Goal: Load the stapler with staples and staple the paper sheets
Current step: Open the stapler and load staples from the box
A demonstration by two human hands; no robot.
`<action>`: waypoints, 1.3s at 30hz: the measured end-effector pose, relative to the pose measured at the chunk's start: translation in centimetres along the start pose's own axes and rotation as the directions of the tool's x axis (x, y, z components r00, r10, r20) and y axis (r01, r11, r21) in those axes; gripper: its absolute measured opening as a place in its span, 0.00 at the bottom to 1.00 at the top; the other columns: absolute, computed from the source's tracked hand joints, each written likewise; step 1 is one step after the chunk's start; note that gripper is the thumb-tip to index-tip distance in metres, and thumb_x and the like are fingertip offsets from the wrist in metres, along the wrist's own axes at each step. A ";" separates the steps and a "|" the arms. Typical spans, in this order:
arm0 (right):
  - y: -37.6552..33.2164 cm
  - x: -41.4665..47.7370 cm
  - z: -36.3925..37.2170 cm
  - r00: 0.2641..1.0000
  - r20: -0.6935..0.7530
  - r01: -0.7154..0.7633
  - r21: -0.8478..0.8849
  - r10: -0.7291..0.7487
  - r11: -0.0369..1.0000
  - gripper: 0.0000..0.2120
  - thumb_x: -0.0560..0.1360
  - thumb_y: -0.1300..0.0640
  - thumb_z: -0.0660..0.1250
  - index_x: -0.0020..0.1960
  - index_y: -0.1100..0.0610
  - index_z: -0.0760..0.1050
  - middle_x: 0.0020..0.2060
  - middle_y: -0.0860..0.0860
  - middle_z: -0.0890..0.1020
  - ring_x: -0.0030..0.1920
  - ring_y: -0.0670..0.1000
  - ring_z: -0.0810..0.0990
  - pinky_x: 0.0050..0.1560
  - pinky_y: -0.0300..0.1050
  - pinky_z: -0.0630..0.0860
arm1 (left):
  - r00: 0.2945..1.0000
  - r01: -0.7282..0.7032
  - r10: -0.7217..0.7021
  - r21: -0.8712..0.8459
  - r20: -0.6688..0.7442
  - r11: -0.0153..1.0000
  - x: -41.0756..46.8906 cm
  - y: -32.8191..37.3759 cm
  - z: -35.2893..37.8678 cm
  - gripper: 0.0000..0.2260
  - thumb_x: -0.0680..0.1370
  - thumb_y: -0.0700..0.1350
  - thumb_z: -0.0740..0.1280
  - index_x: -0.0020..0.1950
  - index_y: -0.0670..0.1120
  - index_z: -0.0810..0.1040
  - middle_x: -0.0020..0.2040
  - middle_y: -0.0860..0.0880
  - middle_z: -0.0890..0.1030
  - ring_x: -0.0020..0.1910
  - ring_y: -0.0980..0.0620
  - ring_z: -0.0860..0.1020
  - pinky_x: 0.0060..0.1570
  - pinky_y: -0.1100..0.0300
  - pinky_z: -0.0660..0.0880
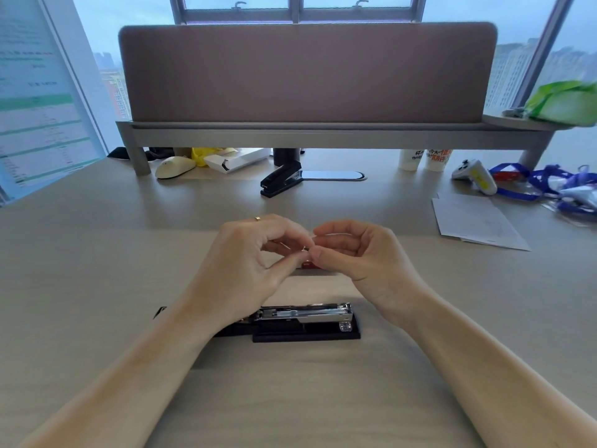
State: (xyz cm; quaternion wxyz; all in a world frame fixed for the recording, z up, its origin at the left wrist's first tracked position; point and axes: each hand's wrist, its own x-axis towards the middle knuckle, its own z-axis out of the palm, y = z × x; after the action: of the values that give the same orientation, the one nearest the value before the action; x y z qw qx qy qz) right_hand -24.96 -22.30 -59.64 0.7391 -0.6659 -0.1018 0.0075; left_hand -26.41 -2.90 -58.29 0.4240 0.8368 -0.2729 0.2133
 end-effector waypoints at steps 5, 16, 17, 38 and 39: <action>0.0 0.0 0.0 0.998 0.027 -0.054 0.051 0.052 0.997 0.11 0.73 0.70 0.75 0.55 0.62 0.83 0.44 0.55 0.89 0.43 0.50 0.88 0.49 0.40 0.84 | 1.000 0.004 -0.004 0.012 -0.022 1.000 0.0 0.1 0.1 0.07 0.74 0.36 0.78 0.47 0.47 0.86 0.44 0.56 0.86 0.44 0.54 0.86 0.50 0.63 0.83; -0.3 -0.6 0.2 0.998 0.022 -0.060 0.100 0.058 0.993 0.08 0.75 0.67 0.74 0.54 0.61 0.82 0.40 0.55 0.89 0.38 0.49 0.86 0.48 0.39 0.84 | 0.997 -0.069 0.073 0.120 -0.030 0.990 -0.3 1.0 -0.3 0.06 0.74 0.39 0.79 0.47 0.49 0.86 0.44 0.59 0.87 0.44 0.63 0.86 0.50 0.72 0.78; -0.3 -0.7 -0.1 0.998 0.031 -0.056 0.069 0.054 0.996 0.09 0.75 0.65 0.74 0.55 0.62 0.82 0.41 0.56 0.89 0.40 0.49 0.87 0.49 0.39 0.84 | 0.998 -0.059 0.063 0.113 -0.027 0.992 -0.4 1.1 -0.3 0.07 0.74 0.39 0.79 0.46 0.49 0.86 0.43 0.59 0.87 0.44 0.62 0.86 0.49 0.73 0.78; -0.4 -4.5 -4.3 0.956 0.294 0.177 -0.588 0.004 0.789 0.13 0.65 0.58 0.85 0.48 0.52 0.85 0.39 0.48 0.86 0.40 0.49 0.82 0.46 0.44 0.79 | 0.912 0.201 -0.146 -0.107 0.384 0.974 -1.0 1.8 0.4 0.05 0.72 0.39 0.79 0.43 0.47 0.85 0.40 0.46 0.87 0.40 0.46 0.86 0.46 0.43 0.84; -0.4 -4.5 -4.3 0.957 0.292 0.173 -0.585 0.006 0.792 0.13 0.65 0.58 0.85 0.47 0.52 0.85 0.39 0.48 0.86 0.40 0.46 0.82 0.46 0.42 0.79 | 0.911 0.201 -0.144 -0.110 0.386 0.973 -1.0 1.8 0.4 0.05 0.72 0.39 0.79 0.43 0.46 0.85 0.40 0.46 0.87 0.40 0.46 0.86 0.45 0.43 0.83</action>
State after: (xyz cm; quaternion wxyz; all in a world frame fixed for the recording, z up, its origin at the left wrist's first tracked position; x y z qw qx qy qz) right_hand -28.73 -27.26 -60.26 0.4654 -0.8536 -0.2312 0.0351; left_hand -28.28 -3.88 -57.99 0.4417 0.8493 -0.2889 -0.0100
